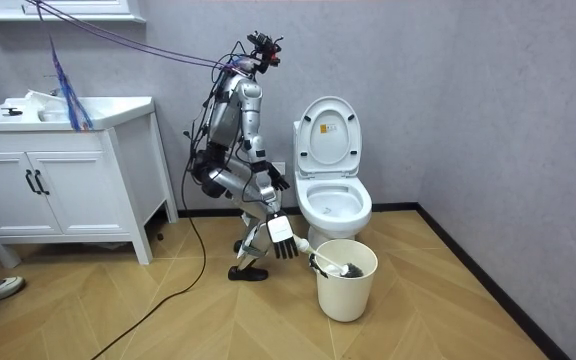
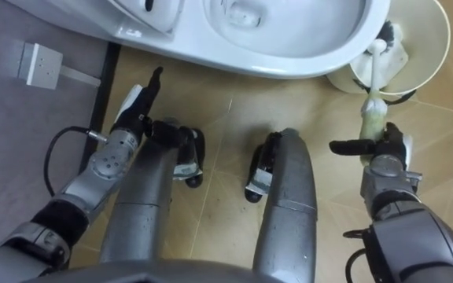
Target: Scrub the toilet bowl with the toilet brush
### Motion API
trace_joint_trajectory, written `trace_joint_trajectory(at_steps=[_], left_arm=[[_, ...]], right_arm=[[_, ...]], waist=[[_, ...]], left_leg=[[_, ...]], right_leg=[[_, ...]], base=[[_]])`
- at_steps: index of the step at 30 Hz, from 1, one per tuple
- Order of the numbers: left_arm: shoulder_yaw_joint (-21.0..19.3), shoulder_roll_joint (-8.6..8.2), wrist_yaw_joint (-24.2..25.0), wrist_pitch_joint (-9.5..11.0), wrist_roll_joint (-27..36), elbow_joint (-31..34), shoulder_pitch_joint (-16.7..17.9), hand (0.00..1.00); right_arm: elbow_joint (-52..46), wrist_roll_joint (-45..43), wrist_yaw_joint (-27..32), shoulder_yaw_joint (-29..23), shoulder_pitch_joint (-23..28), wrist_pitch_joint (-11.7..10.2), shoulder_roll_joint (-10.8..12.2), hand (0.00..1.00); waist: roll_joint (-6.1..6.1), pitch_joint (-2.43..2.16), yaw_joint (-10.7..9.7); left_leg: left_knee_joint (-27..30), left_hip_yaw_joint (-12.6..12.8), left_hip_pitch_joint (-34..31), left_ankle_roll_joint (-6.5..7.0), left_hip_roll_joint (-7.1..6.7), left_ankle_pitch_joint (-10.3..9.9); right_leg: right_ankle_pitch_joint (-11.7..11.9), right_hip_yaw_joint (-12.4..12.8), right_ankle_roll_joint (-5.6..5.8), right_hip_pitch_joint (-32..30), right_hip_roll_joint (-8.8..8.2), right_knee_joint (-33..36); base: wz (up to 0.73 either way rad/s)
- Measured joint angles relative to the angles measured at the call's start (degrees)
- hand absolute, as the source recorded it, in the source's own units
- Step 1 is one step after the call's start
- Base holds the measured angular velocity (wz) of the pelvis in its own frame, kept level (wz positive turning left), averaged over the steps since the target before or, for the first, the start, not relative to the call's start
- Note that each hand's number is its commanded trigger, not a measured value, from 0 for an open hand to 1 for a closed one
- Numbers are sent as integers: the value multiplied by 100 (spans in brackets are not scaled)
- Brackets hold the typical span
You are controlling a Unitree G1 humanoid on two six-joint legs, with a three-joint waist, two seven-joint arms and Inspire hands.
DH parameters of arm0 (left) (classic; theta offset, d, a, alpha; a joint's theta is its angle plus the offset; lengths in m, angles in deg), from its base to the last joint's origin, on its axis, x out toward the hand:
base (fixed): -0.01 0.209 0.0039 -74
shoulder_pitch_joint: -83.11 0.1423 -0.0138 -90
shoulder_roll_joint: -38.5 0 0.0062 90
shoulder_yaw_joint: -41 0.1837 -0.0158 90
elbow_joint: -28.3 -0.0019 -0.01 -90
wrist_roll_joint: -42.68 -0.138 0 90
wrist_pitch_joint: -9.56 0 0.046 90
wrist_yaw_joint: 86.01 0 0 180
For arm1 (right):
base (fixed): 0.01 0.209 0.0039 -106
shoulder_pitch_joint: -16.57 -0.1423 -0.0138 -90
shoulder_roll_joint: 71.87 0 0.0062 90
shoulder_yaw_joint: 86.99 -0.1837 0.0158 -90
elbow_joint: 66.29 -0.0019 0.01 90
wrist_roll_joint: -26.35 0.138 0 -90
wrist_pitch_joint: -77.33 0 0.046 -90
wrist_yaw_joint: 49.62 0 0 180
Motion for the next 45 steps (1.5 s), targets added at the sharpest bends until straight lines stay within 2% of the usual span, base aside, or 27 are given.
trace_joint_trajectory(at_steps=[8,18,27,31,35,38,45], left_arm=[[85,32,7,0,21,206,267,0],[184,151,2,0,25,205,288,0],[188,113,-33,-1,27,196,352,0],[175,70,-27,-1,29,193,398,0],[183,35,-26,-1,26,157,507,0],[178,37,-29,-1,23,87,566,0],[-33,120,-48,17,12,-351,635,0]], right_arm=[[-1,252,-94,69,22,0,0,100],[-4,581,-92,161,53,-9,0,100],[-6,1224,-61,212,105,-14,49,100],[-4,1244,-30,211,202,-12,79,100],[17,1653,-99,208,265,14,108,100],[59,2063,-130,198,359,45,229,100],[85,2579,-214,-127,559,127,440,100]], waist=[[-7,-1,-35],[-5,-2,-117],[-6,-3,-65],[-10,-5,-38],[-31,-16,-7],[-29,-18,19],[-21,-28,33]], left_leg=[[0,-2,-1,2,-2,-2],[-2,-1,4,1,1,-2],[-63,14,135,1,0,-1],[-223,26,348,-5,11,5],[-706,5,810,-42,17,89],[-1141,9,1274,-57,104,152],[-2250,1,2467,-69,100,333]], right_leg=[[-3,-1,5,2,-8,-2],[-3,-3,4,9,-2,-4],[-8,11,18,125,12,-58],[4,1,20,320,22,-211],[136,-45,32,771,83,-716],[286,-181,8,1260,148,-1248],[565,-302,116,2497,337,-2474]], base=[[0],[0],[0],[-1],[-5],[-11],[-1]])
